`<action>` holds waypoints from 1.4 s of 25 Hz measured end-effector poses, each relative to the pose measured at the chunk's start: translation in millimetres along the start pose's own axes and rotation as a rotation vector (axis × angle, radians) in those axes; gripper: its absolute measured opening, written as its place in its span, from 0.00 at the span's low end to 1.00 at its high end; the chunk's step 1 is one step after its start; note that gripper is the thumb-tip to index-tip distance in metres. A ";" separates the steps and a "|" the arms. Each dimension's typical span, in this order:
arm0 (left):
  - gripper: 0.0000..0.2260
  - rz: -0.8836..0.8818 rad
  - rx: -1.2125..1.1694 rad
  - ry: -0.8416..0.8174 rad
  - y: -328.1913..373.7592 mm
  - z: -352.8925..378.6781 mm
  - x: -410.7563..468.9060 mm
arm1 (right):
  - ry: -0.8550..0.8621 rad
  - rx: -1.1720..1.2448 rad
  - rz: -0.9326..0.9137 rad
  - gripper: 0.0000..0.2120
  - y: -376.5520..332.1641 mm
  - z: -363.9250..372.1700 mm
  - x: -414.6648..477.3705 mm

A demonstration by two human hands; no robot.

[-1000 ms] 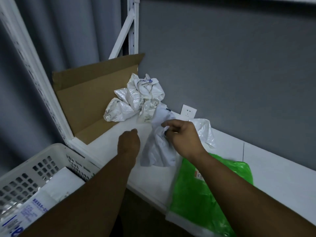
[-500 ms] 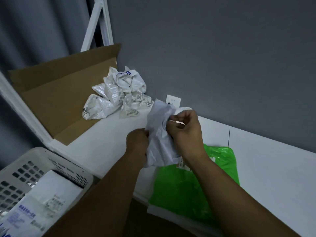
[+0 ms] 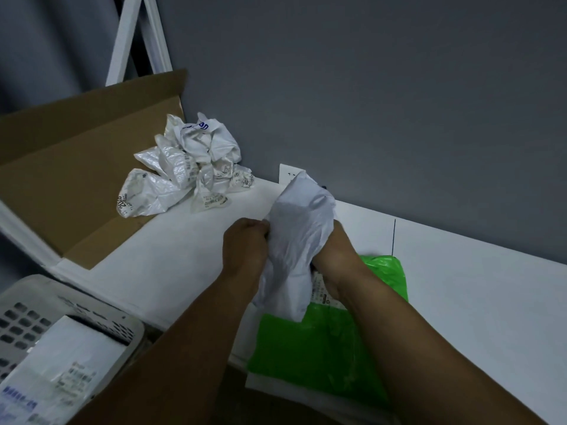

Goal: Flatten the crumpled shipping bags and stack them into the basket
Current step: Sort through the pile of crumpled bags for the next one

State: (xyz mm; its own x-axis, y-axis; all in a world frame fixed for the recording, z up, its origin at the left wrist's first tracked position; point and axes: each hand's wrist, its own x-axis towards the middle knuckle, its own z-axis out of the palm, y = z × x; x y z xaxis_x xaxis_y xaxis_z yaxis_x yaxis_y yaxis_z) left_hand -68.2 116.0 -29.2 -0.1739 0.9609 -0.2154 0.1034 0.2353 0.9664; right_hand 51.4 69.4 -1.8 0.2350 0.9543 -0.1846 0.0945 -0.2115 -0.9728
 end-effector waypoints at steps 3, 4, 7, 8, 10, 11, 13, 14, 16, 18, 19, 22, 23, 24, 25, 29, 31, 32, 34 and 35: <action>0.07 -0.029 -0.043 0.068 -4.0 -1.1 5.9 | 0.146 0.212 0.003 0.06 -9.0 -16.9 7.4; 0.09 -0.076 -0.079 0.087 -4.2 -1.8 6.2 | 0.195 0.285 -0.006 0.04 -10.9 -23.7 10.8; 0.14 -0.187 -0.168 0.153 -7.4 -4.3 13.3 | 0.333 0.413 -0.022 0.02 -11.1 -46.9 23.8; 0.15 -0.214 -0.184 0.176 -5.2 -5.6 11.3 | 0.379 0.413 -0.038 0.03 -10.5 -54.4 25.7; 0.14 -0.233 -0.211 0.217 -7.4 -7.9 15.7 | 0.480 0.382 -0.076 0.06 -4.5 -65.8 31.7; 0.14 -0.237 -0.252 0.235 -9.2 -8.2 19.3 | 0.525 0.367 -0.091 0.05 -1.6 -69.9 34.1; 0.14 -0.216 -0.136 0.263 -6.2 -8.2 13.3 | 0.556 0.384 -0.115 0.09 0.7 -74.7 36.0; 0.14 -0.186 -0.125 0.275 -6.6 -9.3 13.3 | 0.530 0.419 -0.121 0.14 -1.6 -76.8 34.6; 0.13 -0.220 -0.434 0.276 -1.8 -8.1 11.3 | 0.381 0.477 -0.063 0.16 -3.9 -80.0 31.2; 0.11 -0.153 -0.364 0.229 -2.4 -5.0 12.7 | 0.171 0.409 0.053 0.14 -7.6 -77.0 20.4; 0.09 -0.136 -0.344 0.188 -2.3 -6.0 12.7 | 0.125 0.341 0.078 0.12 -5.7 -74.3 17.3; 0.07 -0.224 -0.453 -0.017 2.6 -10.0 10.0 | 0.165 0.263 0.024 0.09 -2.9 -73.0 12.4; 0.07 -0.222 -0.460 -0.066 3.3 -12.7 11.5 | 0.140 0.279 -0.001 0.10 -2.6 -74.3 11.1; 0.13 -0.183 -0.439 -0.077 5.6 -16.0 13.0 | 0.096 0.285 -0.014 0.10 -2.8 -75.5 9.0; 0.17 -0.167 -0.431 -0.078 7.7 -18.1 14.2 | 0.047 0.275 -0.017 0.10 -2.8 -76.1 7.2; 0.05 -0.050 -0.291 -0.002 5.3 -19.2 16.5 | 0.025 0.038 -0.034 0.12 3.4 -78.8 2.4; 0.10 -0.010 -0.266 0.092 -2.6 -18.7 18.2 | 0.167 -0.129 -0.048 0.19 8.3 -81.9 7.4; 0.11 0.007 -0.268 0.120 -4.2 -18.8 18.0 | 0.213 -0.164 -0.047 0.23 9.7 -83.0 8.5; 0.12 0.046 -0.261 0.147 -3.3 -17.6 16.4 | 0.229 -0.175 -0.038 0.27 10.4 -84.9 9.5; 0.13 0.066 -0.248 0.148 -4.7 -15.9 17.3 | 0.197 -0.125 -0.018 0.25 9.6 -86.8 10.2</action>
State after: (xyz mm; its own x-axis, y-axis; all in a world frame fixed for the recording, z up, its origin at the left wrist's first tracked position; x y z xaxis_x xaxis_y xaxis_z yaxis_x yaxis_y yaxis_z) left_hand -87.3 129.2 -35.2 -0.3173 0.9370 -0.1458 -0.1202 0.1128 0.9863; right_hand 138.7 58.7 -0.9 0.4153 0.9012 -0.1242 0.2166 -0.2306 -0.9486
